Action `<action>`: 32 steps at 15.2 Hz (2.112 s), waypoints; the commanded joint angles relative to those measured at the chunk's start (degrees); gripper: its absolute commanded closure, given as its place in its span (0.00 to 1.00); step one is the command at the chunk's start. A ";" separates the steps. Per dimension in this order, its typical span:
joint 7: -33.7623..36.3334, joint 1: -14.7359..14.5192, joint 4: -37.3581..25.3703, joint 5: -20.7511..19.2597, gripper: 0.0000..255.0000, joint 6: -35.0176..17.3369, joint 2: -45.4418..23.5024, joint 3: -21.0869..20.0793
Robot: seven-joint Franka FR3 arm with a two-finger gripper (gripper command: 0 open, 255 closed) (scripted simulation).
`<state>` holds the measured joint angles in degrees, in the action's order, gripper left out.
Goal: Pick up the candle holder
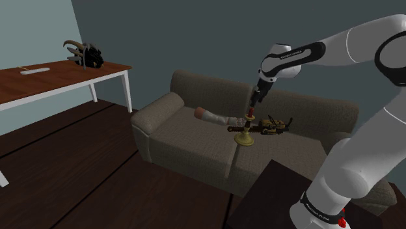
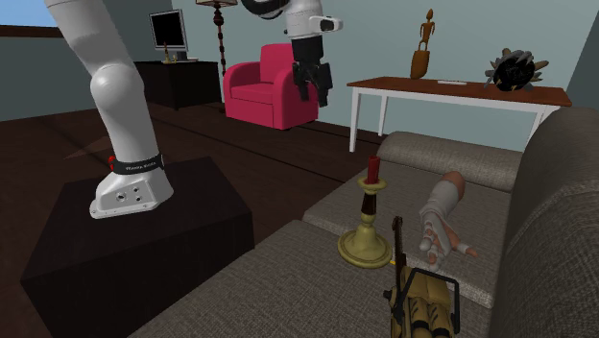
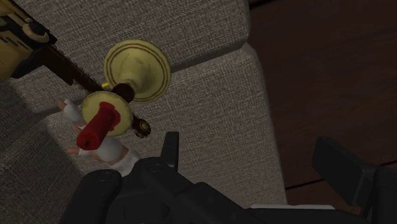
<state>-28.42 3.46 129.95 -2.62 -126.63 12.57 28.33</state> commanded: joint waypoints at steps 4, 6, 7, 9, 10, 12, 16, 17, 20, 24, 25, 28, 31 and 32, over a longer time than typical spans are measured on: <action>-10.67 0.16 -7.07 8.30 0.00 -3.46 -11.73 4.67; -15.03 1.07 -10.42 12.46 0.00 -4.02 -16.68 5.51; -17.14 1.79 -12.24 14.57 0.00 -4.13 -19.17 5.66; -21.09 3.63 -16.14 18.65 0.00 -4.03 -24.14 5.53; -22.87 4.75 -18.23 20.53 0.00 -3.85 -26.59 5.25; -25.99 7.32 -22.66 23.89 0.00 -3.26 -31.40 4.34; -29.03 10.50 -27.75 27.31 0.00 -2.89 -37.00 2.90; -29.30 10.63 -27.50 27.65 0.00 -3.46 -37.38 2.70; -30.14 11.00 -26.83 28.72 0.00 -5.12 -38.57 2.11; -30.89 11.37 -26.35 29.66 0.00 -6.52 -39.65 1.56; -30.91 11.39 -26.36 29.64 1.00 -6.47 -39.61 1.58; -30.94 11.43 -26.41 29.67 1.00 -6.46 -39.67 1.57; -30.94 11.42 -26.40 29.66 1.00 -6.47 -39.66 1.57; -30.94 11.42 -26.40 29.66 1.00 -6.47 -39.66 1.57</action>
<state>-59.36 14.87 103.53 27.05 -133.10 -27.06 29.90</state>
